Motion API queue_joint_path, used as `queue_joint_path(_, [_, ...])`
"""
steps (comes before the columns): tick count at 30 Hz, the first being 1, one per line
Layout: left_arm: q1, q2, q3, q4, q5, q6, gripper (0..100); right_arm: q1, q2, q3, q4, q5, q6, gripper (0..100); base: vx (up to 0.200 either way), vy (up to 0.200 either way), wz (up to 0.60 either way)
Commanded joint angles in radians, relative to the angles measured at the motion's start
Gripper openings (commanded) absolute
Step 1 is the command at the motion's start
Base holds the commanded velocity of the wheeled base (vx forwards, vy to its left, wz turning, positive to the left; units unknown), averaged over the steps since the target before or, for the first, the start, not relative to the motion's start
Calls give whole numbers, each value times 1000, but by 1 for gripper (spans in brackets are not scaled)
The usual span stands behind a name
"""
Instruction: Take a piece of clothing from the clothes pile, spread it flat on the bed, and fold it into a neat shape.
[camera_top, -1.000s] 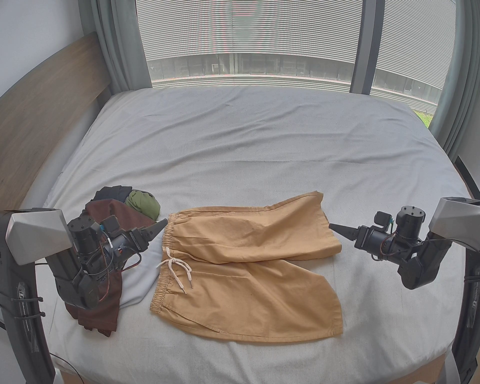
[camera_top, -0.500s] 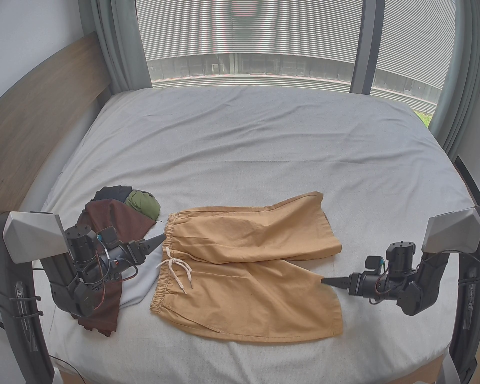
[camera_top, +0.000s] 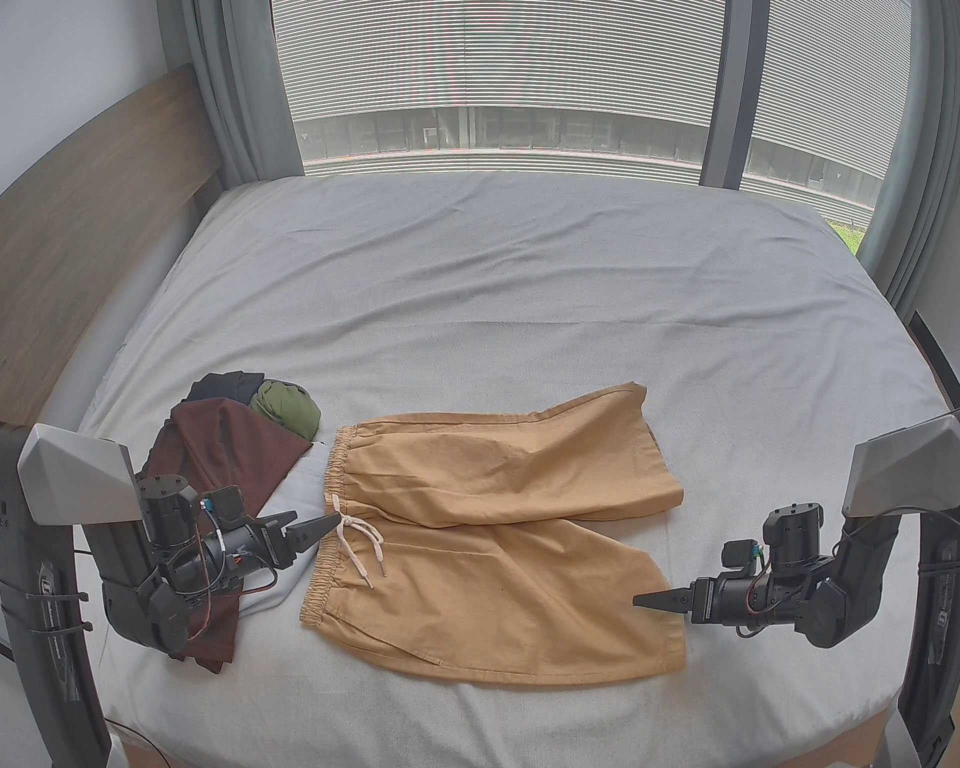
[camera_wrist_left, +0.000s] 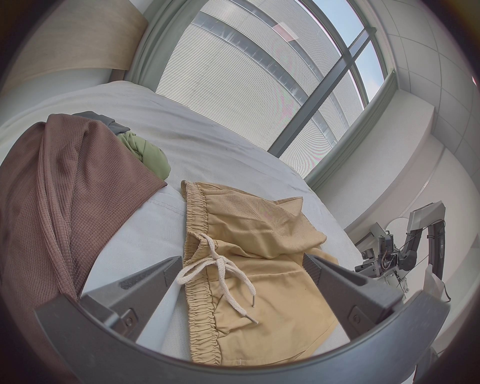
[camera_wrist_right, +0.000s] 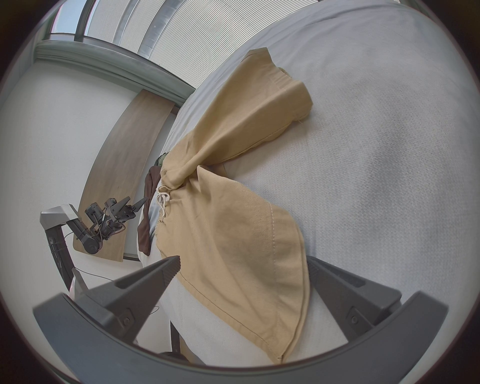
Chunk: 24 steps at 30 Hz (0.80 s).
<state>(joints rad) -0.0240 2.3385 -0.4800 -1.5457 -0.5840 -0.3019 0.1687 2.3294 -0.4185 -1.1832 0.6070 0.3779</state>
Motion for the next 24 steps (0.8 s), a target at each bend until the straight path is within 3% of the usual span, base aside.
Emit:
queue_joint_path(1, [-1, 4, -2, -1, 0, 0, 100, 12, -2, -3, -10, 2, 1, 100, 0, 0, 0])
queue_joint_path(10, [-1, 10, -6, -1, -5, 0, 100, 71, -21, 4, -131, 5, 15, 100, 0, 0, 0])
queue_joint_path(15, [-1, 10, -6, -1, -5, 0, 100, 118, -53, 12, -185, 7, 76, 100, 0, 0, 0])
queue_joint_path(24, [1, 10, -8, -1, -5, 0, 100, 120, 13, -82, -236, -9, 125, 100, 0, 0, 0])
